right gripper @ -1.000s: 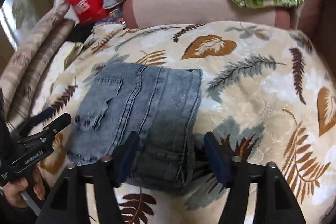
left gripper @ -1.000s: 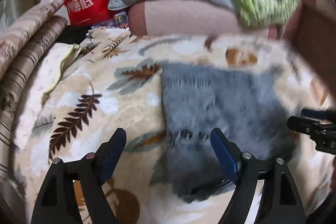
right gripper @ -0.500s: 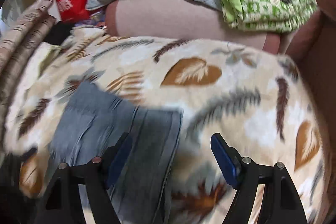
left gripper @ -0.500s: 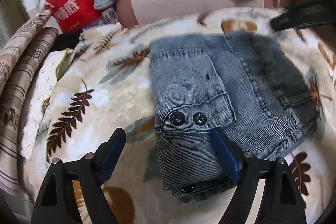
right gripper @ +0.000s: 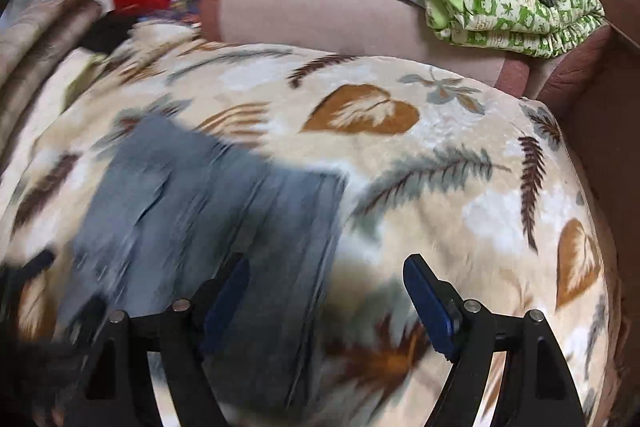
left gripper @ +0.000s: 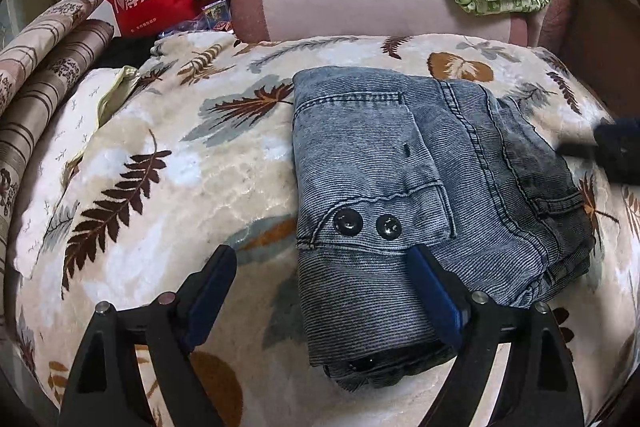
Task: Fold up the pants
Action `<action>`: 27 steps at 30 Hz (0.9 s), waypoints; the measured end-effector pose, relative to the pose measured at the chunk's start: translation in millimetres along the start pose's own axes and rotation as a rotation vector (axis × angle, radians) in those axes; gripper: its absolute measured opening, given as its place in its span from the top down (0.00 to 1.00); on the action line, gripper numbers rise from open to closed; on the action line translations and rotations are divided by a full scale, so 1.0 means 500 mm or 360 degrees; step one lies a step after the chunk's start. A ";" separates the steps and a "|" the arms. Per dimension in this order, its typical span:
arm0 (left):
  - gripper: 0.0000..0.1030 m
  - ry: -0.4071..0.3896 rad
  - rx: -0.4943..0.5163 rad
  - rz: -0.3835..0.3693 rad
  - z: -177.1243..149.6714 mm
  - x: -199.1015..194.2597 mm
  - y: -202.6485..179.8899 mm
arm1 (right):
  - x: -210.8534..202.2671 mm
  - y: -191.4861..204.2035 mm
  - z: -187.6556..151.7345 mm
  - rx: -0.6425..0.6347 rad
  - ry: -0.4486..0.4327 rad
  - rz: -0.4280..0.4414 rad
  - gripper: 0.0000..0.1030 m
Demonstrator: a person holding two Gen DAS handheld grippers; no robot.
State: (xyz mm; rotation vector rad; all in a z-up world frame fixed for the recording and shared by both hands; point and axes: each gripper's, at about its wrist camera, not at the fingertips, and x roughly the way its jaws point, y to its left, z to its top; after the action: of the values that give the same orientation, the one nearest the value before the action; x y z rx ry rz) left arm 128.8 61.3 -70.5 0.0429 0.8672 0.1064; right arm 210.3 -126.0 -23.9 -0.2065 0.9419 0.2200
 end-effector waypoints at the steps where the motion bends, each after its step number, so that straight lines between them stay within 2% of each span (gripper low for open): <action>1: 0.14 0.0001 -0.0002 0.0004 0.000 -0.001 0.000 | -0.004 0.015 -0.020 -0.0039 0.0012 -0.0004 0.20; 3: 0.14 0.0006 -0.0002 0.0013 0.001 -0.002 -0.002 | 0.014 0.043 -0.048 -0.0130 0.0071 -0.0047 0.18; 4: 0.14 0.0021 0.0002 0.0005 0.002 -0.002 -0.004 | 0.045 0.061 -0.070 -0.0216 0.0163 -0.0088 0.18; 5: 0.14 0.0021 0.0002 0.0014 0.003 -0.008 -0.003 | 0.060 0.065 -0.084 -0.0237 0.0165 -0.0105 0.17; 8: 0.14 0.0017 -0.0007 0.0019 0.005 -0.031 0.004 | 0.018 0.047 -0.068 -0.0122 0.0134 -0.0081 0.15; 12: 0.14 0.0004 -0.0031 0.0021 -0.001 -0.062 0.007 | -0.054 0.038 -0.072 -0.0103 0.0012 -0.0079 0.14; 17: 0.14 -0.0002 -0.0040 0.0020 -0.022 -0.102 0.001 | -0.081 0.038 -0.122 -0.0055 0.0051 -0.0006 0.10; 19: 0.14 0.0010 -0.0064 0.0013 -0.030 -0.113 0.003 | -0.082 0.044 -0.149 -0.0060 0.0087 0.0041 0.00; 22: 0.14 0.0031 -0.0106 0.0018 -0.041 -0.130 0.004 | -0.086 0.044 -0.181 -0.0050 0.0110 0.0085 0.00; 27: 0.14 0.0019 -0.0141 0.0036 -0.046 -0.160 0.007 | -0.123 0.046 -0.191 -0.0092 0.0062 0.0055 0.00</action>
State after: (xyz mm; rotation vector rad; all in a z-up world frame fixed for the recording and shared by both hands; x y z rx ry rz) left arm 59.9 55.6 -24.5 -0.0310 0.8732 0.1666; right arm 94.8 -135.7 -30.0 -0.2487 0.9791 0.2759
